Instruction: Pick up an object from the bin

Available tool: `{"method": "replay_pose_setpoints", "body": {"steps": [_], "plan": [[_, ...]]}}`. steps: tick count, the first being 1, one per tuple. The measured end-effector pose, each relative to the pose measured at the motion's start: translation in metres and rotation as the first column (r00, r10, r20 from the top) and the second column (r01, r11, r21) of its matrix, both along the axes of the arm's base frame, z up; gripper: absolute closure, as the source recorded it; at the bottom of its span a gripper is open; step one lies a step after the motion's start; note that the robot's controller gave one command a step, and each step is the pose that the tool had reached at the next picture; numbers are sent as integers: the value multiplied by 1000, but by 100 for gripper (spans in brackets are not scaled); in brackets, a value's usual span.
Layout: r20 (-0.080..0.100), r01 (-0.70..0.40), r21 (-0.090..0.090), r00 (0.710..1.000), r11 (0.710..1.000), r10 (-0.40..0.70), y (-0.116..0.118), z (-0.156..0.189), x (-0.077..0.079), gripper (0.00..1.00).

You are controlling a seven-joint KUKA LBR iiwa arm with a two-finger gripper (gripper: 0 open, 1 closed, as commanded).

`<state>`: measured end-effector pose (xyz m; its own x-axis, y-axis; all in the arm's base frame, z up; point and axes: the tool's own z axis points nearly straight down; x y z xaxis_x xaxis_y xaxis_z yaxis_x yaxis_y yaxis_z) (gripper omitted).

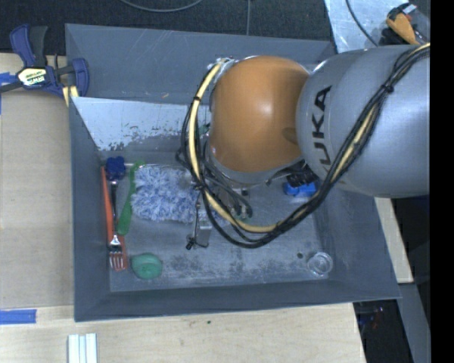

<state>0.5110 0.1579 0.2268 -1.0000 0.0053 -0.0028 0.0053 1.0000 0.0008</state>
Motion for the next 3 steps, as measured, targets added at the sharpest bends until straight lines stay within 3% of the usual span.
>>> {"method": "replay_pose_setpoints", "body": {"steps": [1, 2, 3], "plan": [[0, 0, 0, 1000, 1000, 0, 0, 0, 0, 0], [1, -159, 0, 987, 987, 159, -7, 2, 0, 0], [5, -192, 0, 981, 981, 192, -11, 9, 10, 0]]}}
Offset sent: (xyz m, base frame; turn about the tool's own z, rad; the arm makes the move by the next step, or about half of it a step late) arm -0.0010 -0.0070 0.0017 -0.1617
